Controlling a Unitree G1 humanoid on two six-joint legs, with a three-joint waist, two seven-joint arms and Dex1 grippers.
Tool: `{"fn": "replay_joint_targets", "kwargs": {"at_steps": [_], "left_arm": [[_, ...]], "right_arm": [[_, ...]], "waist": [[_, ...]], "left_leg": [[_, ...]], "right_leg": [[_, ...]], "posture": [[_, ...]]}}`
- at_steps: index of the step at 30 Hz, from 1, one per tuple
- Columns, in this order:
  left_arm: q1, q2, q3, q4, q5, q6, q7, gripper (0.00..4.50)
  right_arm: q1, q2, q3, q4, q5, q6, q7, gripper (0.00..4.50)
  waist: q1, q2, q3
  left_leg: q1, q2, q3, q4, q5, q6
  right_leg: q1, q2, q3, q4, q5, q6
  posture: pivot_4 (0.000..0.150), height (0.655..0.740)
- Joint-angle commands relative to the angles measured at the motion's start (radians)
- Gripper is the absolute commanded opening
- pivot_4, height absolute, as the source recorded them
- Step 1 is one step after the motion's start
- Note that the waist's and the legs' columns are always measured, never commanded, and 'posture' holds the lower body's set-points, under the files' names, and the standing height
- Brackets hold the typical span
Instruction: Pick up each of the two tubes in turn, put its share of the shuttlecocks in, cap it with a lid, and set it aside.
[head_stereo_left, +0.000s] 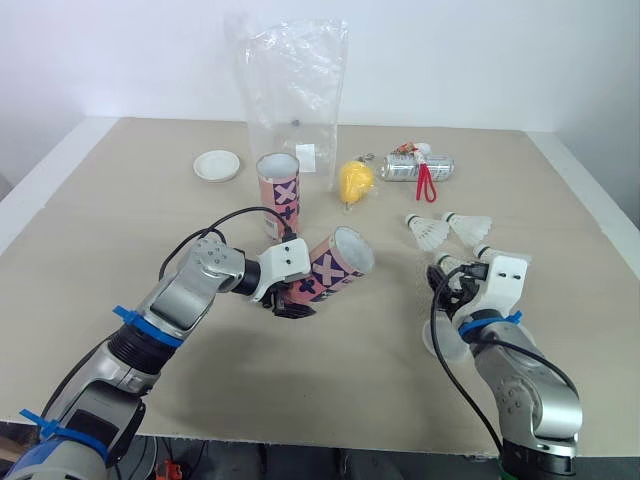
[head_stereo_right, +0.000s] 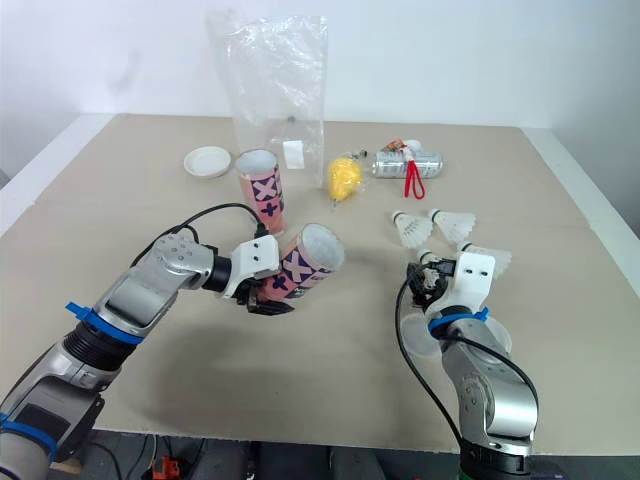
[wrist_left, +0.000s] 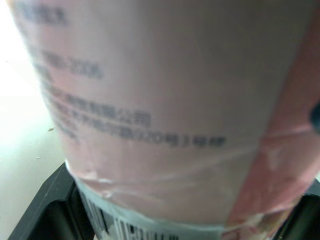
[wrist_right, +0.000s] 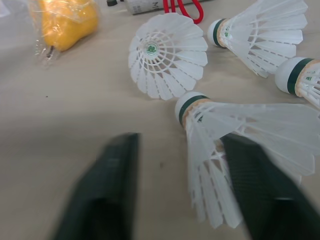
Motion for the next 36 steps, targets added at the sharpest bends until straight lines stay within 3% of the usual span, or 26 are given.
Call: {"fn": "replay_joint_targets", "kwargs": {"at_steps": [1,3,12,18,23,26,30,36], "left_arm": [[0.012,0.006,0.004,-0.016,0.001,0.01,0.011,3.71],[0.013,0.004,0.004,-0.017,0.001,0.011,0.013,3.71],[0.01,-0.001,0.002,-0.007,0.002,0.001,0.018,3.71],[-0.001,-0.005,-0.001,0.005,0.002,-0.009,0.012,3.71],[-0.017,-0.01,-0.003,0.035,0.001,-0.031,-0.006,3.71],[-0.033,-0.02,-0.005,0.059,0.002,-0.043,-0.014,3.71],[-0.049,-0.034,-0.007,0.089,0.006,-0.056,-0.023,3.71],[-0.053,-0.044,0.001,0.1,0.007,-0.06,-0.022,3.71]], "right_arm": [[-0.025,-0.02,-0.023,-0.01,0.003,-0.029,0.009,0.82],[-0.026,-0.02,-0.026,-0.006,0.004,-0.028,0.007,0.04],[-0.007,-0.029,-0.019,-0.022,0.003,-0.026,0.017,0.04],[0.002,-0.135,-0.021,-0.145,0.042,0.015,0.107,0.04],[-0.071,-0.445,-0.058,-0.276,0.13,-0.02,0.389,0.04],[-0.133,-0.562,-0.053,-0.286,0.166,-0.097,0.541,0.04],[-0.208,-0.634,0.006,-0.304,0.223,-0.184,0.716,0.04],[-0.226,-0.718,0.108,-0.255,0.137,-0.321,0.879,0.04]], "waist": [[0.0,0.0,0.0],[0.0,0.0,0.0],[0.0,0.0,0.0],[0.001,0.0,0.0],[0.0,0.002,0.002],[0.001,0.001,0.002],[0.001,0.001,0.002],[0.002,0.0,0.002]], "left_leg": [[0.0,0.0,0.0,0.0,0.0,0.0],[0.0,0.0,0.0,0.0,0.0,0.0],[0.0,0.0,0.0,0.0,0.0,0.0],[0.0,-0.001,0.0,0.0,0.0,0.0],[0.0,-0.003,0.0,0.0,0.0,0.0],[0.001,-0.003,-0.001,0.0,0.001,0.001],[0.001,-0.004,-0.002,0.0,0.001,0.002],[0.0,-0.009,-0.003,0.001,0.001,0.002]], "right_leg": [[0.0,0.0,0.0,0.0,0.0,0.0],[0.0,0.0,0.0,0.0,0.0,0.0],[0.0,0.0,0.0,0.0,0.0,0.0],[0.0,0.0,0.0,0.0,0.0,0.0],[0.0,-0.003,0.0,0.0,0.0,0.002],[0.002,-0.002,-0.001,-0.001,0.0,0.002],[0.003,-0.003,-0.001,-0.001,0.0,0.001],[0.004,-0.008,-0.001,-0.002,-0.002,0.005]], "posture": [[0.15,0.74],[0.15,0.74],[0.15,0.74],[0.15,0.74],[0.15,0.74],[0.15,0.74],[0.15,0.74],[0.15,0.74]]}}
